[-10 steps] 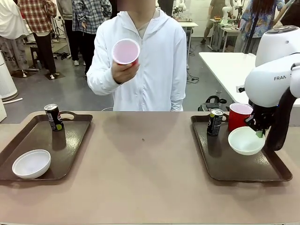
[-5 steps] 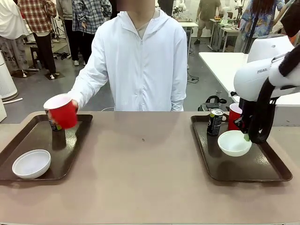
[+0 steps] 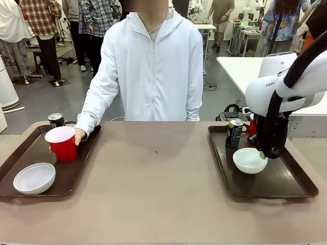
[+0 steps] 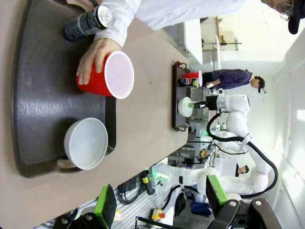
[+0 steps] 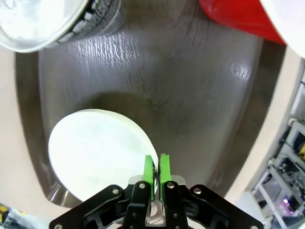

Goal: Prepare tableware on both trays.
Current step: Pick up a Picnic Bowl from the table and place it on a Handle tray.

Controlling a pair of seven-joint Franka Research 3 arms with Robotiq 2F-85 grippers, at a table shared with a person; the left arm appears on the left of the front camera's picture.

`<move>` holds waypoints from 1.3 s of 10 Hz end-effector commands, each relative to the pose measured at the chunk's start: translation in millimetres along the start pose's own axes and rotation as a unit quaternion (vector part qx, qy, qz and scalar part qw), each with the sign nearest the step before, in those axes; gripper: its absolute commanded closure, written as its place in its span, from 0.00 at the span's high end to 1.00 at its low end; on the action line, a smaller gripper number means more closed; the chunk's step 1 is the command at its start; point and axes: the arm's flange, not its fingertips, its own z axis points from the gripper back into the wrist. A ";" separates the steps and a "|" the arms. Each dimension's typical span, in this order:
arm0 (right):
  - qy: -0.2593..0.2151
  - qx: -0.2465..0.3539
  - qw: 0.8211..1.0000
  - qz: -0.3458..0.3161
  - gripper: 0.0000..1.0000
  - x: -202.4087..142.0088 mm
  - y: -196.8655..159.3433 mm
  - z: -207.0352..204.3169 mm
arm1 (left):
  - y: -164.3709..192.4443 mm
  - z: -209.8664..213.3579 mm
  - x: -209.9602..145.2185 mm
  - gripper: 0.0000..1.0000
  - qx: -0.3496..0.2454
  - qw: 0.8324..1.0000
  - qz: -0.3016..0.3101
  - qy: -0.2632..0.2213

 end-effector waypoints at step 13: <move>-0.152 -0.044 0.985 -0.066 1.00 -96.5 42.0 133.0 | -1.8 1.9 -0.3 1.00 -0.011 1.000 -0.007 -0.003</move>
